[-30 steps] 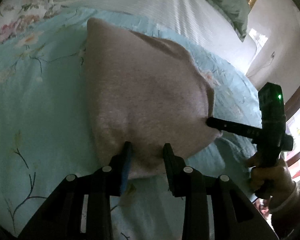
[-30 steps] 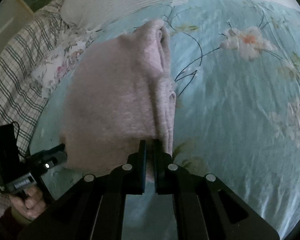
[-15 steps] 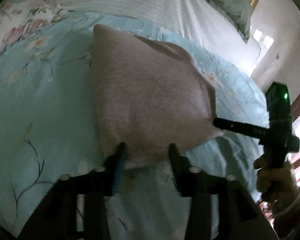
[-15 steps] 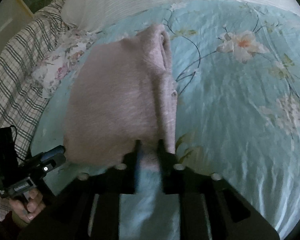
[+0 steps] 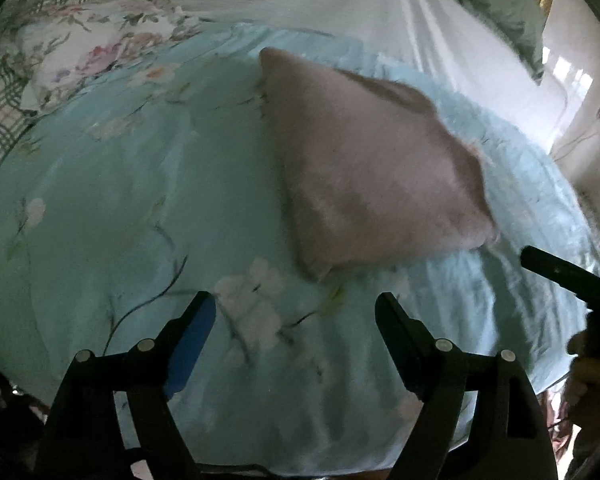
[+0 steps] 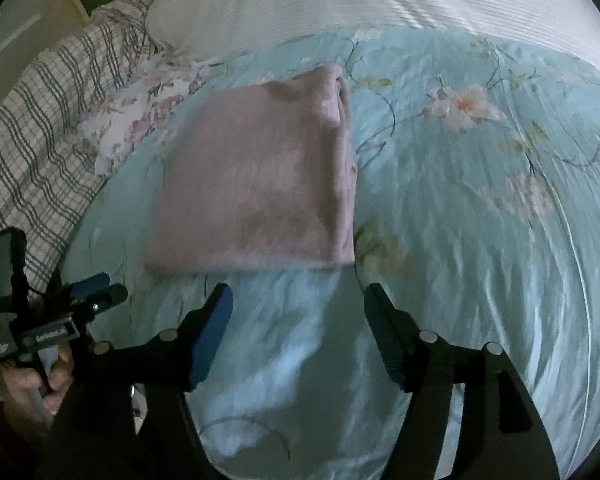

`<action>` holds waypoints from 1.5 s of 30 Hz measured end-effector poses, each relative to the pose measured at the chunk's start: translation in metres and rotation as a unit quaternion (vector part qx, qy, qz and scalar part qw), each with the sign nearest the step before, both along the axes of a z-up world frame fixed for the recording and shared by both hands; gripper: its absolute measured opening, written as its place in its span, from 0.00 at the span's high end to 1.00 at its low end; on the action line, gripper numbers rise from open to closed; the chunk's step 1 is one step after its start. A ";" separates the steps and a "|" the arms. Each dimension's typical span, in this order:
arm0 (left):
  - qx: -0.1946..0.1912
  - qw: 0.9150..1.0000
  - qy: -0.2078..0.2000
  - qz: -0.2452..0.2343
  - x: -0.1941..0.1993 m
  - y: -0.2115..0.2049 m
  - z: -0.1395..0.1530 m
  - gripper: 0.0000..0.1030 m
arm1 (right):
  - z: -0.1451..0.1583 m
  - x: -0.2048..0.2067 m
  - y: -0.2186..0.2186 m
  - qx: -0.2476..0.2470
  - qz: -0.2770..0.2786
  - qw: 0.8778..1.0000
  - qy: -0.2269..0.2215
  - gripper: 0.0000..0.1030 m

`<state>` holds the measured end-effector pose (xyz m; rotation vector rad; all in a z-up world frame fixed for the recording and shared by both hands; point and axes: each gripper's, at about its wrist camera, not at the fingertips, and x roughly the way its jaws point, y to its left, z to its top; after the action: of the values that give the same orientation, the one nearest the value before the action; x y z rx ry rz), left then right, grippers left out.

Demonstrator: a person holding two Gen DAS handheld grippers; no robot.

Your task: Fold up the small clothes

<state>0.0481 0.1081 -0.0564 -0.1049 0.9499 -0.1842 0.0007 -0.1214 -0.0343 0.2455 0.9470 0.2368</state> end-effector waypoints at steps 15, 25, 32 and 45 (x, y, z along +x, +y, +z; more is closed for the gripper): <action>0.127 0.991 -0.037 -0.010 -0.036 -0.015 0.022 0.20 | 0.036 -0.044 0.015 -0.105 0.030 0.993 -0.049 0.07; 0.169 0.982 -0.081 -0.025 -0.037 -0.032 0.060 0.06 | 0.053 -0.040 0.017 -0.097 0.043 0.992 -0.066 0.01; 0.155 0.987 -0.032 -0.024 -0.013 -0.030 0.029 0.06 | 0.024 -0.023 0.021 -0.089 0.051 0.994 -0.031 0.01; 0.133 0.991 -0.034 -0.011 0.010 -0.027 0.038 0.06 | 0.023 0.008 0.030 -0.100 0.067 0.992 -0.024 0.01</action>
<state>0.0584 0.0815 -0.0184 0.1568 0.9004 -0.0806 0.0086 -0.0915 -0.0112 -0.0090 0.9324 0.2673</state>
